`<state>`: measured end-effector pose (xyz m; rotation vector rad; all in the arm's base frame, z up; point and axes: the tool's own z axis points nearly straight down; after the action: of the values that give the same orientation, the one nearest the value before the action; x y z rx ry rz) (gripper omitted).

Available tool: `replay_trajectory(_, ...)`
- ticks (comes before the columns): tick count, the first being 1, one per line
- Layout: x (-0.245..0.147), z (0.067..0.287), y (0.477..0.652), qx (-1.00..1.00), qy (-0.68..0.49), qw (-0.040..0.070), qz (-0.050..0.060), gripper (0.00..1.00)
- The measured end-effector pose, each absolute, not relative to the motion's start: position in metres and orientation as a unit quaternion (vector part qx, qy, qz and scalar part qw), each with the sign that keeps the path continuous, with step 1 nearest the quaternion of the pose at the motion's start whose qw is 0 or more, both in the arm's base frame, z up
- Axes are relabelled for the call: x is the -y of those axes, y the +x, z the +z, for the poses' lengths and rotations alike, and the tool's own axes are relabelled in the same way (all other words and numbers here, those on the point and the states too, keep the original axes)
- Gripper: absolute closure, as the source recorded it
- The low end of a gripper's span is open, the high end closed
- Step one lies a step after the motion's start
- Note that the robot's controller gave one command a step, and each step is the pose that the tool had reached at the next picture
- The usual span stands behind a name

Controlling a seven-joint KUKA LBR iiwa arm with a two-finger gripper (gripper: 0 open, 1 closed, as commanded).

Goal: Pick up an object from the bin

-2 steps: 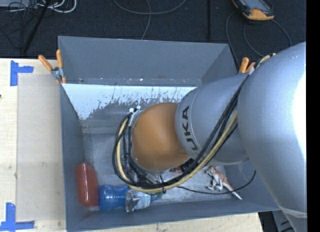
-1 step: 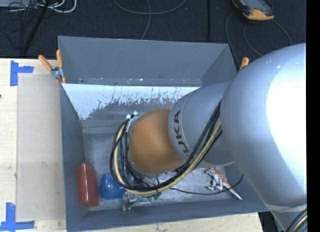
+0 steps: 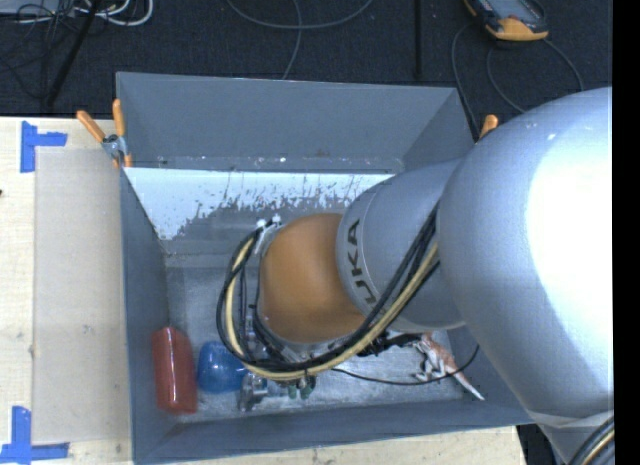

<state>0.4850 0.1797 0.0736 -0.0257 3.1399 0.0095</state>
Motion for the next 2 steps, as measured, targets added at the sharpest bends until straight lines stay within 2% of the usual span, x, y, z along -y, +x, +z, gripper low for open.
replay_trajectory(2,-0.1792,0.0766,0.4844,-1.0,-0.008,0.0,0.002,1.0)
